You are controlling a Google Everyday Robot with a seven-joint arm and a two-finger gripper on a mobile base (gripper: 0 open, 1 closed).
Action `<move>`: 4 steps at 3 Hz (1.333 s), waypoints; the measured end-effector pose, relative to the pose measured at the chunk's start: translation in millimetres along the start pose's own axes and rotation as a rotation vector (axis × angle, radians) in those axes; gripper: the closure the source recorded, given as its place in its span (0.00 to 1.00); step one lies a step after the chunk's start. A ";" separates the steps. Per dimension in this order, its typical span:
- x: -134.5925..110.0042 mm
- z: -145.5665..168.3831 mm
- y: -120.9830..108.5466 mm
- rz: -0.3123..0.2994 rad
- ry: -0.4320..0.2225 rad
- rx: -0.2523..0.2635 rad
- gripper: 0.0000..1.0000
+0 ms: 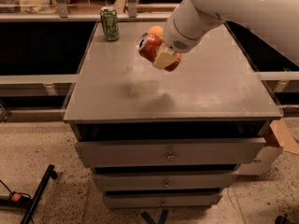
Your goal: Knock coke can over
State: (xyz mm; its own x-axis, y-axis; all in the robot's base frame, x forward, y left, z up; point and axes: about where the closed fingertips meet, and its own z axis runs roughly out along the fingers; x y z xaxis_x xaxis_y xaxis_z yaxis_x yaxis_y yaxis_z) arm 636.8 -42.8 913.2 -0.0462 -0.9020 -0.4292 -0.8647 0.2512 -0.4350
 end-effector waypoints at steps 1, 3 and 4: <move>21.4 3.5 -9.2 -0.107 0.165 0.002 1.00; 71.8 23.6 -9.2 -0.180 0.452 -0.151 0.82; 84.3 25.1 -4.7 -0.202 0.554 -0.258 0.59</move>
Offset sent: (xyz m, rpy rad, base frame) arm 0.0215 -0.0727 -0.0531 -0.5304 0.2020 0.0092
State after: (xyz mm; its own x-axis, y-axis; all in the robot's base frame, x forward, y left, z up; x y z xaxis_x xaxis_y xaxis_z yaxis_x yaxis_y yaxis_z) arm 649.5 -111.2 859.1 -0.0616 -0.9877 0.1435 -0.9728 0.0272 -0.2302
